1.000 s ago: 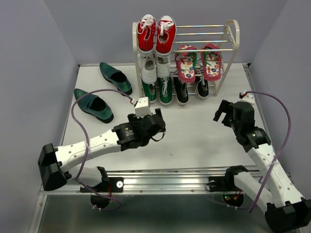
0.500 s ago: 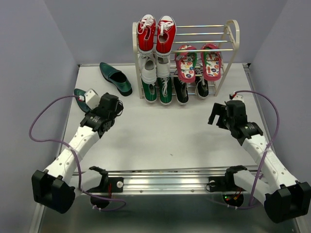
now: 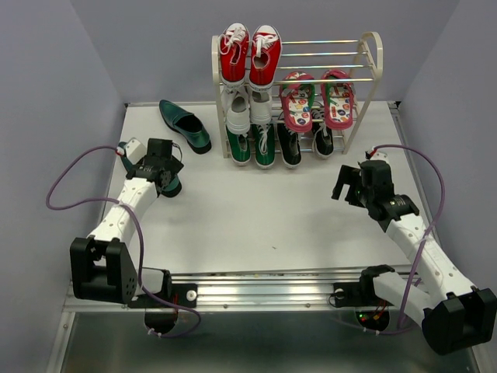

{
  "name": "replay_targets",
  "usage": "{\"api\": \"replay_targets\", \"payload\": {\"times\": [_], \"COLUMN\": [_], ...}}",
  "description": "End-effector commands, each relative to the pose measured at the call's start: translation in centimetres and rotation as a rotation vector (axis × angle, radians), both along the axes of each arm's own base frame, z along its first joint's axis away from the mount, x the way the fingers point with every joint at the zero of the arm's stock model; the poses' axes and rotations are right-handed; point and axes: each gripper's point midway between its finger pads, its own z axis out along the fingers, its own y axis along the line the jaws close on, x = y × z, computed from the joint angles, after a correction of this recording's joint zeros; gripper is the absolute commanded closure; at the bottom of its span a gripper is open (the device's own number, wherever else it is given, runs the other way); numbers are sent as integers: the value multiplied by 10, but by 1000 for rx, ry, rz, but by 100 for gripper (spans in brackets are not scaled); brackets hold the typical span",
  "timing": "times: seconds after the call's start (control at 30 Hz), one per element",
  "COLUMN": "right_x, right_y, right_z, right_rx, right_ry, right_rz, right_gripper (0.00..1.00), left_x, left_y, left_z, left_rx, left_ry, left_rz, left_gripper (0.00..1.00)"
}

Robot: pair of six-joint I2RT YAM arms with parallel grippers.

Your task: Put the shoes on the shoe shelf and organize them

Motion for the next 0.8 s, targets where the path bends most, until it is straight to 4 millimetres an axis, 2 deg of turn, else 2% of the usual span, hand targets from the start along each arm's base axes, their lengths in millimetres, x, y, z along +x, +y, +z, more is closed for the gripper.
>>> {"api": "replay_targets", "payload": {"times": [0.0, 0.3, 0.47, 0.77], "right_x": [7, 7, 7, 6], "right_y": [5, 4, 3, 1], "right_z": [12, 12, 13, 16], "right_rx": [11, 6, 2, 1], "right_ry": [-53, -54, -58, -70], "right_rz": [24, 18, 12, 7], "right_gripper": [0, 0, 0, 0], "left_x": [13, 18, 23, 27], "left_y": [9, 29, 20, 27], "left_z": [30, 11, -8, -25], "left_rx": [-9, 7, -42, -28], "left_ry": [-110, -39, -21, 38], "left_rz": [38, 127, 107, 159], "left_gripper": [1, 1, 1, 7]}}
